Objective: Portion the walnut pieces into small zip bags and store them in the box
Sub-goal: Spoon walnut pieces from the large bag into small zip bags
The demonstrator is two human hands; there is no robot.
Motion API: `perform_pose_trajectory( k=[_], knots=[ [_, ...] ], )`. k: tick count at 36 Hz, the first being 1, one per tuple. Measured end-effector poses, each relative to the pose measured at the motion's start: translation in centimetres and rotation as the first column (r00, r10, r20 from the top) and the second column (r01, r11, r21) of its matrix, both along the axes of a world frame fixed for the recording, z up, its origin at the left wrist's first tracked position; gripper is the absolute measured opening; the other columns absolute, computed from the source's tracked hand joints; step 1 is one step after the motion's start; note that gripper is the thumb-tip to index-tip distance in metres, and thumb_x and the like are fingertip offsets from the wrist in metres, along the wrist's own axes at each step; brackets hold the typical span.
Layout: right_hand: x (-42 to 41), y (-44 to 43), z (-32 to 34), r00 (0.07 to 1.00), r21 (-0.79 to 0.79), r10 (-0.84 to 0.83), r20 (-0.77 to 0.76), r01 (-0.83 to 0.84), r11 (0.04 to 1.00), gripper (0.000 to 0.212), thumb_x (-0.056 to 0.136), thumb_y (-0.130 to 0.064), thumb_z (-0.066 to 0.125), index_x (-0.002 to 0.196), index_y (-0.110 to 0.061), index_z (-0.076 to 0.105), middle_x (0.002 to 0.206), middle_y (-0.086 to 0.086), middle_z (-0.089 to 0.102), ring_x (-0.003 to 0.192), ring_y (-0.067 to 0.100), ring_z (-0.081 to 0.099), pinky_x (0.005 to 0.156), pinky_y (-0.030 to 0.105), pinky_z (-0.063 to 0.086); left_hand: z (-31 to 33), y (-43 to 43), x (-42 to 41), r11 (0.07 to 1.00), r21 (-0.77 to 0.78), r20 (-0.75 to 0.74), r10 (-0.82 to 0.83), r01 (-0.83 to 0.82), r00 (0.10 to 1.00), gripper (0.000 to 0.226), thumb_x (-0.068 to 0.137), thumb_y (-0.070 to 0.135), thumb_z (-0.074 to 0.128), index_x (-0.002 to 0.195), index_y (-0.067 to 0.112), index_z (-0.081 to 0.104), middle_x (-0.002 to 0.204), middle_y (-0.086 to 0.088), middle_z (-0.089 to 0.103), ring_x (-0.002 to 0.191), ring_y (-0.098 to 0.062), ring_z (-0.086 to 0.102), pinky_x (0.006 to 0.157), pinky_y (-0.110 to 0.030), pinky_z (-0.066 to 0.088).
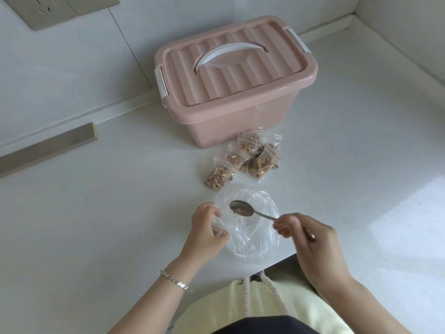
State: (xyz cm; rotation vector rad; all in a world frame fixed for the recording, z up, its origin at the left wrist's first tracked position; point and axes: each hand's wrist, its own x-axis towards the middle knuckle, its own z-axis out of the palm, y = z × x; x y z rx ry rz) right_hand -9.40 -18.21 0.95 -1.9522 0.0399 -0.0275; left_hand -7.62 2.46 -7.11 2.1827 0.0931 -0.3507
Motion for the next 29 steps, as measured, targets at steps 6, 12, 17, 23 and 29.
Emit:
perform_pose_trajectory(
  k=[6, 12, 17, 23, 29],
  knots=[
    [0.4, -1.8, -0.5, 0.960, 0.059, -0.217, -0.176, 0.230, 0.971, 0.035, 0.082, -0.044, 0.040, 0.067, -0.023, 0.064, 0.072, -0.011, 0.069, 0.062, 0.007, 0.063, 0.062, 0.014, 0.049, 2.3, -0.3, -0.8, 0.994, 0.000, 0.240, 0.110, -0.113, 0.965, 0.035, 0.071, 0.002, 0.071, 0.092, 0.018, 0.047, 0.119, 0.012, 0.036, 0.117, -0.010, 0.032, 0.089, -0.012, 0.039],
    [1.1, -1.6, -3.2, 0.919, 0.045, -0.261, -0.297, 0.286, 0.957, 0.034, 0.093, -0.031, 0.043, 0.072, -0.017, 0.066, 0.063, -0.002, 0.068, 0.061, 0.010, 0.064, 0.064, 0.023, 0.053, 3.2, -1.6, -0.5, 0.997, -0.002, 0.225, -0.076, 0.079, 0.971, 0.042, 0.073, 0.005, 0.068, 0.088, 0.032, 0.041, 0.119, 0.026, 0.040, 0.129, -0.004, 0.025, 0.098, -0.008, 0.021],
    [1.6, -0.3, -4.4, 0.900, 0.054, -0.257, -0.353, 0.293, 0.954, 0.033, 0.095, -0.029, 0.042, 0.073, -0.019, 0.064, 0.068, 0.002, 0.068, 0.063, 0.014, 0.065, 0.068, 0.028, 0.053, 2.4, -2.2, 0.3, 0.977, 0.097, -0.079, -0.182, 0.189, 0.980, 0.037, 0.082, 0.012, 0.057, 0.118, 0.015, 0.047, 0.133, 0.014, 0.045, 0.142, -0.019, -0.008, 0.109, -0.023, 0.006],
    [2.2, 0.6, -5.5, 0.857, 0.163, -0.262, -0.444, 0.365, 0.917, 0.036, 0.096, -0.029, 0.041, 0.074, -0.012, 0.065, 0.067, 0.007, 0.069, 0.063, 0.021, 0.066, 0.063, 0.027, 0.055, 2.1, -1.3, 2.4, 0.989, 0.043, -0.232, -0.125, 0.139, 0.965, 0.019, 0.079, 0.017, 0.060, 0.087, 0.028, 0.046, 0.141, 0.012, 0.035, 0.118, -0.013, 0.051, 0.094, -0.029, 0.043],
    [2.8, 0.9, -6.1, 0.801, 0.298, -0.249, -0.545, 0.463, 0.835, 0.038, 0.098, -0.026, 0.040, 0.077, -0.005, 0.064, 0.067, 0.011, 0.069, 0.057, 0.014, 0.067, 0.057, 0.021, 0.056, 1.7, -0.7, 3.3, 0.993, -0.081, -0.245, 0.059, -0.081, 0.968, 0.015, 0.079, 0.013, 0.061, 0.087, 0.022, 0.052, 0.112, 0.017, 0.048, 0.101, -0.002, 0.049, 0.071, -0.010, 0.036]
  ],
)
